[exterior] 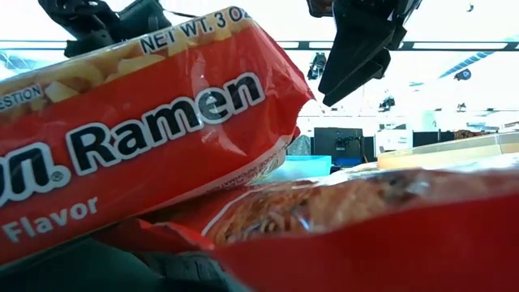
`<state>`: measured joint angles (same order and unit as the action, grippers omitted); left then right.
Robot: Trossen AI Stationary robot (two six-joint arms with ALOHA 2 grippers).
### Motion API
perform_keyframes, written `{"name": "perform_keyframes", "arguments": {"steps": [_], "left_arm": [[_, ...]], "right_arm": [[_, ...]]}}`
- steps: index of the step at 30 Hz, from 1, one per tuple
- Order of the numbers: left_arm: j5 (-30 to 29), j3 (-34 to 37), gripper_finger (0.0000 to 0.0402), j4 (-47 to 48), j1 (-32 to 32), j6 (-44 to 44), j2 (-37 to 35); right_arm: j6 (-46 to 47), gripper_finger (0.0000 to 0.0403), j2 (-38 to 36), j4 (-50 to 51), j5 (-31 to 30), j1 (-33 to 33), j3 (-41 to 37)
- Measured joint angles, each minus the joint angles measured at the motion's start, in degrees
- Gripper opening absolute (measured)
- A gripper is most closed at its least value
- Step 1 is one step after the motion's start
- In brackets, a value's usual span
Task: Sort Maruchan noodles
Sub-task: Put the orange noodle pack into the blue bin
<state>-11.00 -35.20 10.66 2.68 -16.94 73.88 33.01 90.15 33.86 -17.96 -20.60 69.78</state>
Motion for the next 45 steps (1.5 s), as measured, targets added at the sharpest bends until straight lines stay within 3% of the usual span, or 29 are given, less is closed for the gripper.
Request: {"name": "perform_keyframes", "arguments": {"steps": [10,15,22,29,40,45], "left_arm": [[-0.2,0.0,0.0137,-1.9,0.1,-0.6,9.7],[5.5,-0.2,0.0137,-8.7,0.0,-0.1,12.9],[12.0,-0.1,0.0137,-15.6,-0.5,-0.6,14.2],[12.4,-1.5,0.0137,-16.6,-2.2,-1.0,16.3],[15.5,-3.9,0.0137,-16.3,-2.4,1.4,15.3],[16.3,-4.4,0.0137,-11.5,-2.5,1.4,13.2]], "right_arm": [[0.0,0.0224,0.0,-0.3,0.0,0.0,0.0],[0.0,0.0224,0.0,-2.1,0.0,0.2,0.0],[0.0,0.0224,0.0,-11.4,0.0,0.2,0.0],[0.4,0.0224,0.0,-21.4,0.0,0.2,0.0],[0.4,0.0224,0.0,-22.6,0.0,0.2,0.0],[0.4,0.0224,0.0,-22.2,0.0,0.2,0.0]]}}
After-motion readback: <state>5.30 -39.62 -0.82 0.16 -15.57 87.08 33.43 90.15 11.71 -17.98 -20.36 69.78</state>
